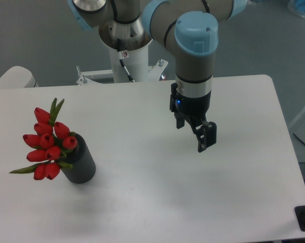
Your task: Pick up the flowers from the vase
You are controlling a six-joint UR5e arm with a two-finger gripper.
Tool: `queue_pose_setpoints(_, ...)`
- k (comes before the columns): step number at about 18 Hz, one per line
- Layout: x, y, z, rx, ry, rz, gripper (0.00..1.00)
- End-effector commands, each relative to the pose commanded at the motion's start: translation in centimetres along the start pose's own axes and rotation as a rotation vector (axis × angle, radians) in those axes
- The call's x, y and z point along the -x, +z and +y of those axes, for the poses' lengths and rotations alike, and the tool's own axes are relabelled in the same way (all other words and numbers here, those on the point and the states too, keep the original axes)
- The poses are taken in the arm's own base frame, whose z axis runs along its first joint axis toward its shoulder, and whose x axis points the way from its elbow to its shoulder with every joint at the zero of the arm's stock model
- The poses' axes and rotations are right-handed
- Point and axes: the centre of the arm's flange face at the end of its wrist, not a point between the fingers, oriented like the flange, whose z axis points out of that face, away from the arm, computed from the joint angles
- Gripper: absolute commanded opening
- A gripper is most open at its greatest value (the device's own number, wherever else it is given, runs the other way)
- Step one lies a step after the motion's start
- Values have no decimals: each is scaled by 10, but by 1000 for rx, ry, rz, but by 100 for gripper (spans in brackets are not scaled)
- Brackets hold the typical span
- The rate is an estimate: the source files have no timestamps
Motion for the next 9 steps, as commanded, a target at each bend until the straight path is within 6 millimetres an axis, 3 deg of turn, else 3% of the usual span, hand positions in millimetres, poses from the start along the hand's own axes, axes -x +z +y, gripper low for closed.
queue_pose_setpoints(9,-4,2,-1,-35,-6,5,100)
